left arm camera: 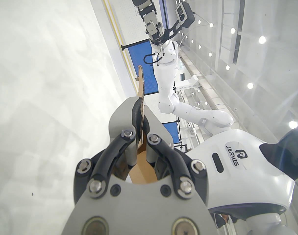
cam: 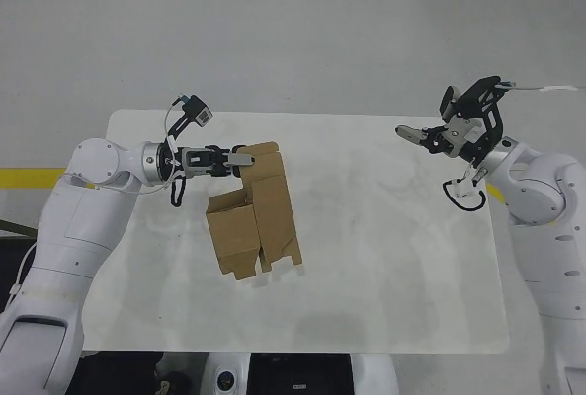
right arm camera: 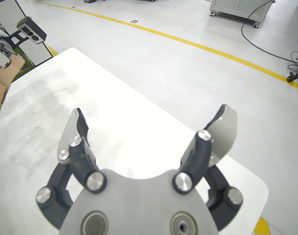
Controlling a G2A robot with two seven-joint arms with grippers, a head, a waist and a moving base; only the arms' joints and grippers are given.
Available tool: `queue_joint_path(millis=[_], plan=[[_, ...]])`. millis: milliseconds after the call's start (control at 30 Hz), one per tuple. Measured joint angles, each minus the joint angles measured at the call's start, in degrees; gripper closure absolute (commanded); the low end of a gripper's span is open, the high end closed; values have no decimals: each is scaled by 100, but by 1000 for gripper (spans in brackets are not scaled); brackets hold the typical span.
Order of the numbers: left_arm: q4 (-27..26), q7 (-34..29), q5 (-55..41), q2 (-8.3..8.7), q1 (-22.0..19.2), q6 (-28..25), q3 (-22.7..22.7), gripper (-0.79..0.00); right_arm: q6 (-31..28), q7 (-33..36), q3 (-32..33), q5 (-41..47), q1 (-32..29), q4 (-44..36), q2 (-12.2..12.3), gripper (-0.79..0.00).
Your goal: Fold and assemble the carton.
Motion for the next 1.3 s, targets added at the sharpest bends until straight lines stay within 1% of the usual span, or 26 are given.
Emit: queue_joint_path(millis=[1167, 1300], plan=[[0, 0, 0, 0, 0, 0, 0, 0, 4, -5, -3, 4, -9, -3, 0, -785], [-82, 106, 49, 1, 52, 28, 0, 0, -135, 118, -84, 378, -86, -5, 0, -785]])
